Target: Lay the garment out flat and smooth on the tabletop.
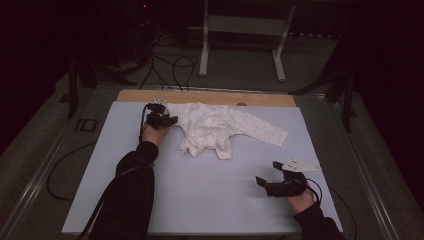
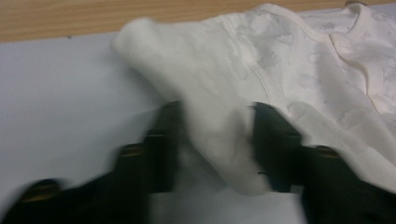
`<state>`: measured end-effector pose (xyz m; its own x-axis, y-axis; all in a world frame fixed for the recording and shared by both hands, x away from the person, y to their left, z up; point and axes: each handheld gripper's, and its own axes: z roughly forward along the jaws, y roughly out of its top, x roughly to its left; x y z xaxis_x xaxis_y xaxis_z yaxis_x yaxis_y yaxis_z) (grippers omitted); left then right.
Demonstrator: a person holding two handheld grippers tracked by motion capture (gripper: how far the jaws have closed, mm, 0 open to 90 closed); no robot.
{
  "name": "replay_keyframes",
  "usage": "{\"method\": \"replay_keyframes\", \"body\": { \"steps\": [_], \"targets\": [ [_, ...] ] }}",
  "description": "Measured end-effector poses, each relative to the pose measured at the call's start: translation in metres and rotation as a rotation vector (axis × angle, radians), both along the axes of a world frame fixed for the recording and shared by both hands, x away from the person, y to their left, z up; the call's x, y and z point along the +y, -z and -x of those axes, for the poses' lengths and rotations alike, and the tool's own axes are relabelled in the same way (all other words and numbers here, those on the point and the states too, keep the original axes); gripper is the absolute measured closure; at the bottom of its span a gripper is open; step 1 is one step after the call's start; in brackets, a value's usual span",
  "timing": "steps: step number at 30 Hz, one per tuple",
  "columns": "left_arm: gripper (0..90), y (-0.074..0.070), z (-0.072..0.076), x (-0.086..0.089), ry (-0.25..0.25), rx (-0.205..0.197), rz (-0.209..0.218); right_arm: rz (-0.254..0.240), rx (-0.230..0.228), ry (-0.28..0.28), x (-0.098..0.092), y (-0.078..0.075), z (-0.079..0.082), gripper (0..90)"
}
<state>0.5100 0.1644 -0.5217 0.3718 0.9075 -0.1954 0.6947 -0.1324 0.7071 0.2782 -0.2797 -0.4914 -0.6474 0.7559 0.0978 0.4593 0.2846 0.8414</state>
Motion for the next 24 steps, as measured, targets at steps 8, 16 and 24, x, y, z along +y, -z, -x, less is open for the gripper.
{"method": "replay_keyframes", "body": {
  "steps": [8,16,24],
  "targets": [
    [90.0,-0.023,0.007,-0.013,0.082,-0.072,0.052,-0.009,0.008,-0.003,0.000,0.000,-0.001,9.3],
    [90.0,-0.059,0.025,-0.061,0.276,-0.171,0.036,-0.011,0.003,-0.007,0.001,-0.001,0.000,9.3],
    [90.0,-0.068,0.053,-0.122,0.580,-0.187,0.006,-0.016,0.006,-0.008,0.001,-0.003,0.001,9.4]
  ]
}}
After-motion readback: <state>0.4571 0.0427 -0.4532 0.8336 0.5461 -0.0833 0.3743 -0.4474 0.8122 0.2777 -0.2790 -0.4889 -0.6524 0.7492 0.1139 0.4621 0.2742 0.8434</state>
